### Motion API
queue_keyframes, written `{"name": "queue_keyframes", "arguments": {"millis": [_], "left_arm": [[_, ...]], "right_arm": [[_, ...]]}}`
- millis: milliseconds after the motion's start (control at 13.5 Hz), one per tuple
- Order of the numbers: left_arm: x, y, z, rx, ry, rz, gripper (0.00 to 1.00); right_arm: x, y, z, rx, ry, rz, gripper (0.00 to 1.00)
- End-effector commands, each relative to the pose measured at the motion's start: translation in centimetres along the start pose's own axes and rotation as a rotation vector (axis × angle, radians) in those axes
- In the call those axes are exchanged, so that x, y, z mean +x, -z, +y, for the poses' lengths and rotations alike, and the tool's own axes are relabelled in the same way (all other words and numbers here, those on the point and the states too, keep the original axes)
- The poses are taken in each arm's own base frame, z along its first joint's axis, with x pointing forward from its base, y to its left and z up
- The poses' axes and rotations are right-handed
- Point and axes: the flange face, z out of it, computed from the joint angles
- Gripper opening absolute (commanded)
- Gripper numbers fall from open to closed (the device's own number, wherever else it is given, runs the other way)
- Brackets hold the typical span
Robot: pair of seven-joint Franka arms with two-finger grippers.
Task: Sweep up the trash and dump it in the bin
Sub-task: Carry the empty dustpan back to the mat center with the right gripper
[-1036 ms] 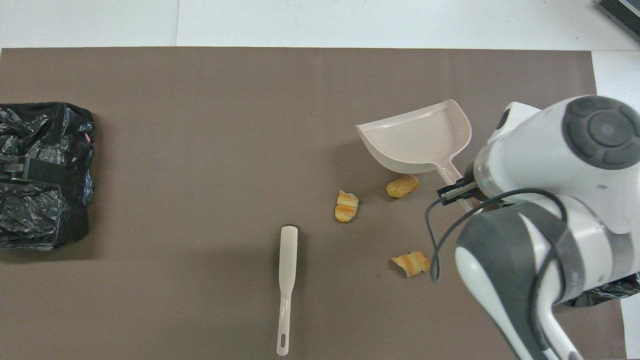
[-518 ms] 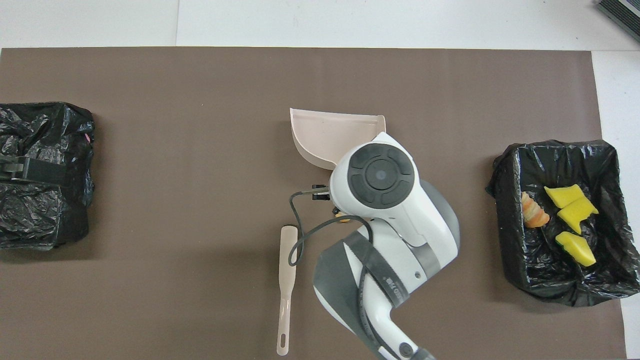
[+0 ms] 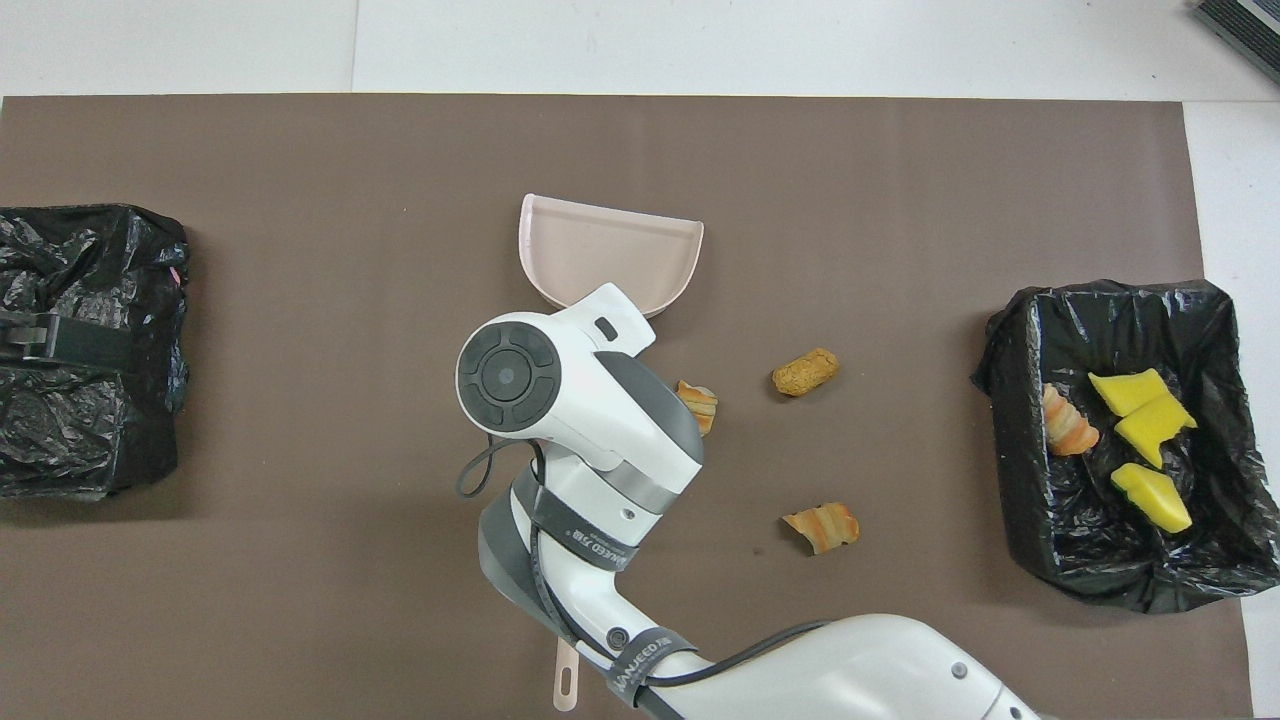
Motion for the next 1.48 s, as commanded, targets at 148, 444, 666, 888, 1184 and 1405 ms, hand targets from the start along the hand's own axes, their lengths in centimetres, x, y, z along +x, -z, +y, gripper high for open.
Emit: {"name": "queue_keyframes", "arguments": {"millis": [148, 444, 666, 888, 1184, 1405], "left_arm": [[-0.5, 0.5, -0.1, 0.019, 0.003, -0.008, 1.0], [-0.5, 0.5, -0.1, 0.019, 0.003, -0.008, 1.0], [-0.5, 0.5, -0.1, 0.017, 0.003, -0.007, 1.0], [-0.5, 0.5, -0.1, 0.019, 0.003, -0.008, 1.0], [-0.5, 0.5, -0.2, 0.019, 0.004, -0.008, 1.0], [-0.5, 0.5, -0.1, 0.019, 0.003, -0.008, 1.0]], "right_arm": [[0.7, 1.5, -0.7, 0.014, -0.003, 0.025, 1.0], [2.4, 6.2, 2.6, 0.097, -0.076, -0.011, 1.0], [2.9, 8.6, 6.5, 0.16, -0.061, -0.082, 1.0], [-0.3, 8.3, 7.6, 0.139, -0.067, -0.156, 1.0], [-8.7, 7.4, 7.2, 0.157, -0.09, -0.141, 1.0], [-14.6, 7.3, 7.2, 0.134, -0.072, -0.146, 1.0]]}}
